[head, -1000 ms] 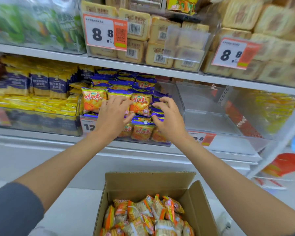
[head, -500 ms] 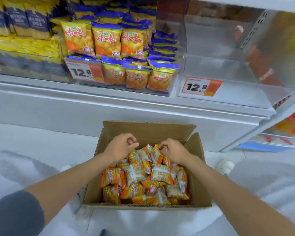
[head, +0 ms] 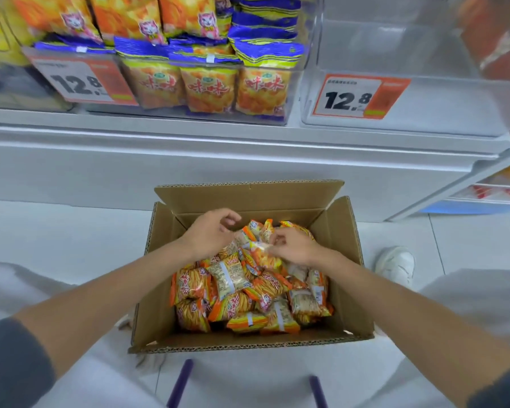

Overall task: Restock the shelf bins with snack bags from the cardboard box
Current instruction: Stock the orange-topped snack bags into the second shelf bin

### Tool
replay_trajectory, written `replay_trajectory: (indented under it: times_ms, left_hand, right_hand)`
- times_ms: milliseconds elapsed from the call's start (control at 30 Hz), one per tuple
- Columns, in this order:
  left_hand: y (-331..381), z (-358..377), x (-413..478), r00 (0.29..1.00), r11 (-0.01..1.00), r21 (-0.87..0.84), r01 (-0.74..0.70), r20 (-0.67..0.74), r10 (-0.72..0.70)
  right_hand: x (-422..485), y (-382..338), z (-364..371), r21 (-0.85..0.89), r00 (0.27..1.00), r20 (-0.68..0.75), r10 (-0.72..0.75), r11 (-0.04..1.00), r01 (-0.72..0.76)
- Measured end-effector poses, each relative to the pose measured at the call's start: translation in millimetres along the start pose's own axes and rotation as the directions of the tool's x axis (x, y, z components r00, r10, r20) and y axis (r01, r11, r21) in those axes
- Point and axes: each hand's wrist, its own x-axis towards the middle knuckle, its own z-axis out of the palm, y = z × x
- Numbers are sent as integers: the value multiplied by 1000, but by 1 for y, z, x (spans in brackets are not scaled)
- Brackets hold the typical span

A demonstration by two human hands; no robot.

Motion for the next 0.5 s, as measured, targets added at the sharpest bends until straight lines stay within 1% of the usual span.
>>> replay_trajectory:
  times_ms: [33,100,133,167,200,233,267,300,333,367,400,433,500]
  left_hand:
    - [4,0,-1,999,1000,-14,-10,52,11]
    - [11,0,-4,984,995,-92,-35,168,50]
    - [13,1,-5,980,986,-163,-30,190,61]
    - [14,1,-7,984,972,-235,-9,172,51]
    - [14,-1,-10,991,956,-294,15,128,24]
    - [13,-3,-13,996,941,-338,38,84,-11]
    - [13,-4,-15,997,929,-366,61,60,-42]
    - [12,-6,-18,997,925,-373,77,58,-60]
    - [11,-7,-21,996,934,-350,75,67,-55]
    - [13,-9,-25,996,955,-291,51,81,-28]
    - [16,-11,-28,994,975,-224,15,110,10]
    - [19,-12,-31,988,983,-182,-20,146,47]
    - [21,-18,-31,980,983,-179,-44,183,77]
  right_hand:
    - [-4,-11,-11,161,1000,-3,24,987,-23]
    - [-11,-27,-30,391,996,91,19,919,-53]
    - [-17,-34,-38,466,988,156,2,882,-75]
    - [-22,-38,-42,511,979,202,-19,855,-89]
    - [-28,-42,-45,541,973,225,-45,837,-86]
    - [-32,-44,-45,562,975,212,-69,825,-64]
    - [-37,-47,-45,574,981,170,-90,819,-24]
    - [-40,-50,-42,552,991,99,-91,833,21]
    - [-46,-54,-40,510,995,35,-93,858,63]
    - [-50,-58,-38,452,995,1,-103,887,92]
    - [-54,-62,-37,414,993,0,-117,904,107]
    - [-59,-67,-37,413,989,21,-147,902,125]
    - [-63,-73,-41,538,980,26,-197,829,153]
